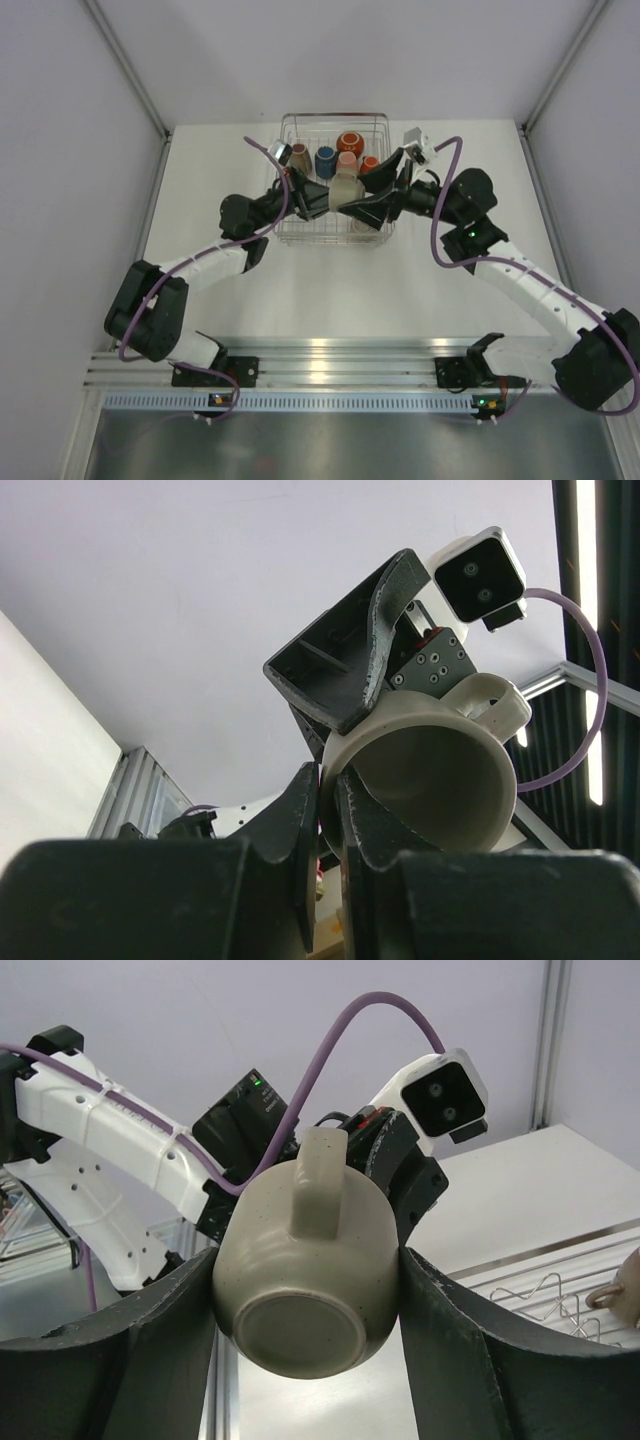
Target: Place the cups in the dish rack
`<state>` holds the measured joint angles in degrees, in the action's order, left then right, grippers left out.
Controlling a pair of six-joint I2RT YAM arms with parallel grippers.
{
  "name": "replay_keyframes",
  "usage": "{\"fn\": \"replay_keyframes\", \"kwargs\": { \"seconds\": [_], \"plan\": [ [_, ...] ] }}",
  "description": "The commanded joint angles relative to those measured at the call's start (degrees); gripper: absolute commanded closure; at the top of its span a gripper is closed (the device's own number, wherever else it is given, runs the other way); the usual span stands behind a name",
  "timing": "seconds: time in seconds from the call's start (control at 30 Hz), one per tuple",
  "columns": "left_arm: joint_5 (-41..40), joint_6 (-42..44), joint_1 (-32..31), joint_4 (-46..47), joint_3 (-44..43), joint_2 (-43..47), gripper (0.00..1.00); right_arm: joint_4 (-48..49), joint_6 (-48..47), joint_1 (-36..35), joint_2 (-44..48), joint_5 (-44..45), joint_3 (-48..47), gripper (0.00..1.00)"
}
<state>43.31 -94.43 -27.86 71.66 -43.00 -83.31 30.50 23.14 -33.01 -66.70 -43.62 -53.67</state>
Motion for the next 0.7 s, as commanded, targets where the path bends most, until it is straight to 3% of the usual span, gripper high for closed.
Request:
{"fn": "replay_keyframes", "kwargs": {
  "seconds": [0.0,0.1,0.2,0.5,0.6,0.67],
  "plan": [
    [-0.51,-0.14,-0.44,6.21,-1.21,-0.28,0.83,0.62,-3.62,-1.35,2.27,2.83,-0.64,1.00],
    [-0.42,-0.05,-0.44,6.21,-1.12,-0.01,0.66,-2.02,-5.29,-1.35,2.97,3.97,-1.26,1.00],
    [-0.51,0.21,-0.27,6.21,-0.59,0.43,0.57,-4.39,-6.61,-0.91,3.50,4.85,-1.52,1.00],
    [0.72,2.76,3.33,5.52,4.59,2.27,0.52,-14.14,-13.46,0.49,5.96,9.60,-4.25,1.00],
    [1.60,10.64,6.05,-6.04,5.30,5.34,0.52,-19.92,-16.62,1.11,6.23,12.32,-6.88,1.00],
    [-0.66,25.64,6.76,-29.02,1.89,11.30,0.52,-22.67,-18.56,1.72,5.88,15.64,-8.90,1.00]
  ]
}}
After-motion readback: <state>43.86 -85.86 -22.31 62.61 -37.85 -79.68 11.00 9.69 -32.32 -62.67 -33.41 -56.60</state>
